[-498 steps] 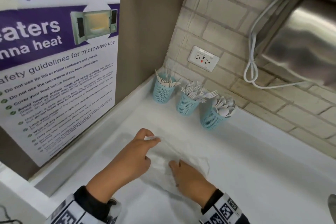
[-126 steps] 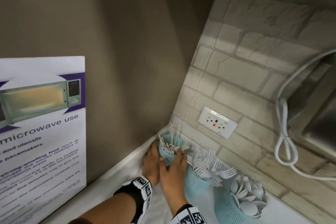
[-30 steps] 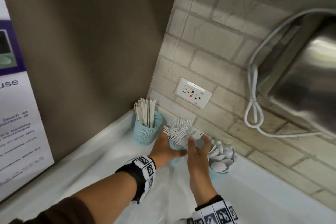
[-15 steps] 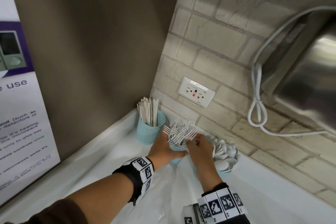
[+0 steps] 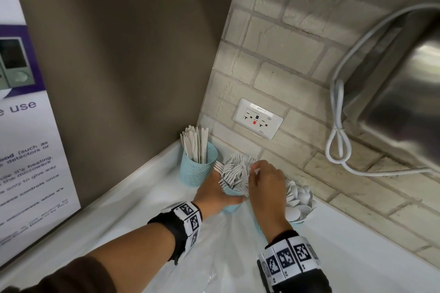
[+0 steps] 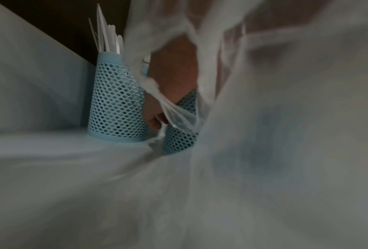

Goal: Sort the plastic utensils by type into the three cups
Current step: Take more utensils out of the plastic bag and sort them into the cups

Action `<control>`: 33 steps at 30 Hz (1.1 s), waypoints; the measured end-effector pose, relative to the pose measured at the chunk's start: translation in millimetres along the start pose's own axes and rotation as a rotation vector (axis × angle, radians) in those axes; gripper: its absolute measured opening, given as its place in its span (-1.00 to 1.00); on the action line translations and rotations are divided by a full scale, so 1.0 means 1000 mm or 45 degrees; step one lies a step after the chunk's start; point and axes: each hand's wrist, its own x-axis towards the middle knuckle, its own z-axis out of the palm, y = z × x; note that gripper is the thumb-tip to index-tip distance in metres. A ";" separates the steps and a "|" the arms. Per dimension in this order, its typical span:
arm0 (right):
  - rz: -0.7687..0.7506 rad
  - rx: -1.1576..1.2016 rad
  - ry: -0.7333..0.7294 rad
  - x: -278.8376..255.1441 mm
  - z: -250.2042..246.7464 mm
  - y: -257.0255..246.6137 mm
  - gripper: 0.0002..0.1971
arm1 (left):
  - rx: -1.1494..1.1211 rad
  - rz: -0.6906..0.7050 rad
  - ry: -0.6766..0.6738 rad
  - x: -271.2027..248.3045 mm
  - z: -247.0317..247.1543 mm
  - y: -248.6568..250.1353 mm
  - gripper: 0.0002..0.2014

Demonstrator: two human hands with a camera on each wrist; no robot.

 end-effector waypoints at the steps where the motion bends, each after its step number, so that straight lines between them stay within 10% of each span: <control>1: -0.054 -0.094 0.024 -0.002 0.003 0.001 -0.88 | 0.003 0.005 -0.005 0.000 0.000 0.000 -0.19; 11: 0.266 0.380 -0.089 -0.010 -0.005 -0.003 -0.32 | -0.010 0.028 -0.025 -0.005 -0.003 0.005 -0.19; 18: 0.413 0.356 -0.375 -0.032 0.014 -0.026 0.29 | 0.033 0.063 0.051 -0.010 -0.006 0.012 -0.58; 33: 0.232 0.748 -0.223 -0.004 0.021 -0.010 -0.35 | 0.094 0.130 -0.007 -0.005 -0.007 0.005 -0.30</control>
